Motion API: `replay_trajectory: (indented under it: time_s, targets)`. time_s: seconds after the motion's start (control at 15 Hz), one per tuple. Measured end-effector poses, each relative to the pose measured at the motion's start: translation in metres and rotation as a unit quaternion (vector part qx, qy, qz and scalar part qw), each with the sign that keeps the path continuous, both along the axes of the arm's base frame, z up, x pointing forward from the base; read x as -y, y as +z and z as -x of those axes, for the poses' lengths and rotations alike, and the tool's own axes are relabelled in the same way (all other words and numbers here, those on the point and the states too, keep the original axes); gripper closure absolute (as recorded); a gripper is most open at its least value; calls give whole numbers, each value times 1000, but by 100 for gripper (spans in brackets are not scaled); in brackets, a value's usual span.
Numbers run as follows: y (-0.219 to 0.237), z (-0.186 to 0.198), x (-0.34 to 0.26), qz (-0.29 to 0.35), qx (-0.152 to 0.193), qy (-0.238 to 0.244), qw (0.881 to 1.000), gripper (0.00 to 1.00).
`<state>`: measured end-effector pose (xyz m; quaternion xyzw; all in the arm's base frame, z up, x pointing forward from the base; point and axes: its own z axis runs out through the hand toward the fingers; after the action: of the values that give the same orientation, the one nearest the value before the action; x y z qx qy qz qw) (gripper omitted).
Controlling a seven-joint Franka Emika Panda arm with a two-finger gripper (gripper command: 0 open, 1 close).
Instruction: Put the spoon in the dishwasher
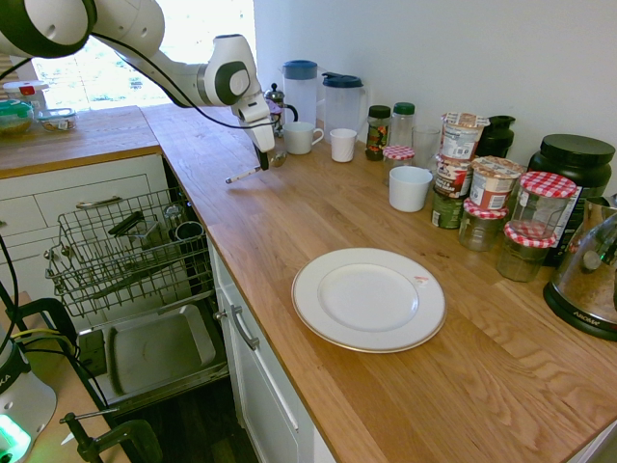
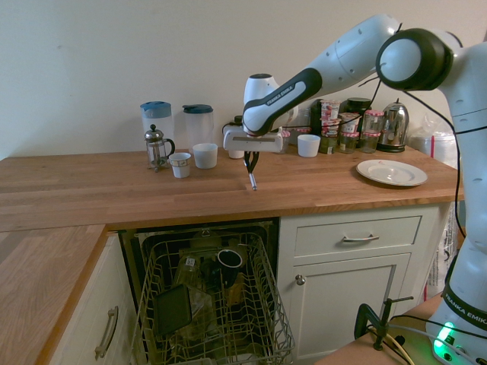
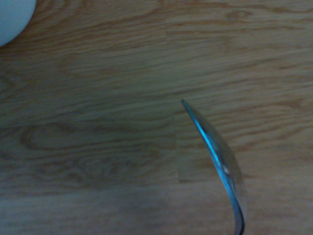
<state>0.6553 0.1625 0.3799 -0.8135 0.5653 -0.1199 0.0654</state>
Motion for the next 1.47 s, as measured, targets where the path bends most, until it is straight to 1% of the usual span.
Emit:
replay_trajectory:
  time_s: [0.2,0.33,0.47,0.6,0.73,0.93,1.07,1.2,1.47]
  targets:
    - [28,52,-13,-7,-9,-1,1000,100]
    - [35,87,-25,-15,-14,-9,1000,100]
    - [36,112,-39,-32,-13,-23,999,100]
    - [29,129,-55,-40,-13,-36,998,100]
    - [26,147,-81,-51,-11,-25,998,100]
    - [20,150,-79,-49,-14,-24,998,100]
    - [6,162,-81,-48,-13,-16,999,100]
    - [-8,188,-88,-48,-13,-6,999,100]
    - [-36,260,-121,-40,-18,10,999,100]
